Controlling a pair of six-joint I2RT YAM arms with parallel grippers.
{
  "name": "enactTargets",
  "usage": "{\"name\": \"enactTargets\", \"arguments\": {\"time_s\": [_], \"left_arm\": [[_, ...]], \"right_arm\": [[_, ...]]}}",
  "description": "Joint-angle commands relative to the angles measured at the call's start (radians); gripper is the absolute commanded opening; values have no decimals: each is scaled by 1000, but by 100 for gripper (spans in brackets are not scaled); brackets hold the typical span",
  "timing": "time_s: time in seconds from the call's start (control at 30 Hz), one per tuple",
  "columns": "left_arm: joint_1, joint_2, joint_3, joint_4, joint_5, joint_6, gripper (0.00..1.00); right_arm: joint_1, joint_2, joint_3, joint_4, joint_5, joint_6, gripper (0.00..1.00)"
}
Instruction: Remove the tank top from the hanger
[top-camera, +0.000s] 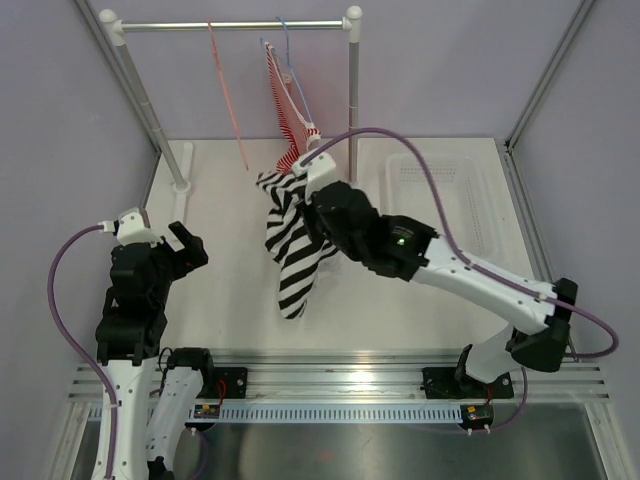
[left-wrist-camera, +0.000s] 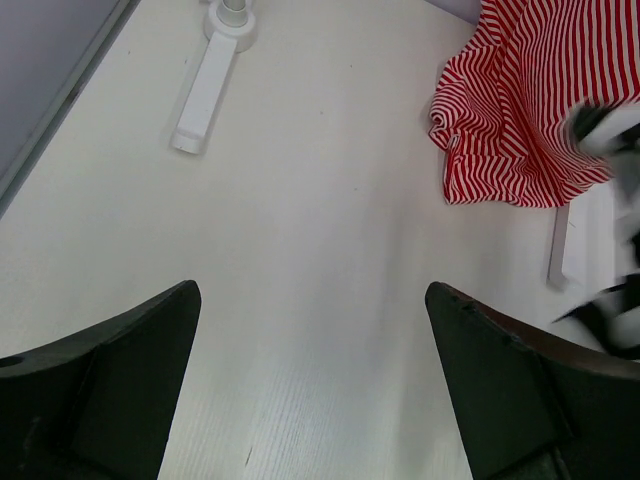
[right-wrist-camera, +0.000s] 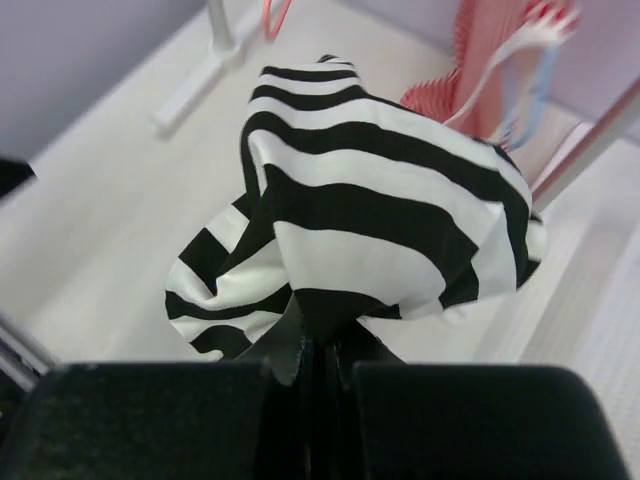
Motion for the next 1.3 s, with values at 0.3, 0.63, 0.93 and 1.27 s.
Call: {"name": "enactTargets", "arguments": {"time_s": [0.3, 0.63, 0.93, 1.27], "left_arm": [[-3, -15, 13, 55, -27, 18, 99], [-3, -11, 12, 57, -14, 20, 99], [-3, -12, 12, 58, -3, 21, 99], [-5, 6, 16, 61, -1, 20, 99]], "right_arm": [[-274, -147, 356, -230, 301, -195, 0], [-723, -135, 117, 104, 91, -283, 0], [-814, -55, -243, 279, -121, -129, 0], [-914, 83, -277, 97, -243, 78, 69]]}}
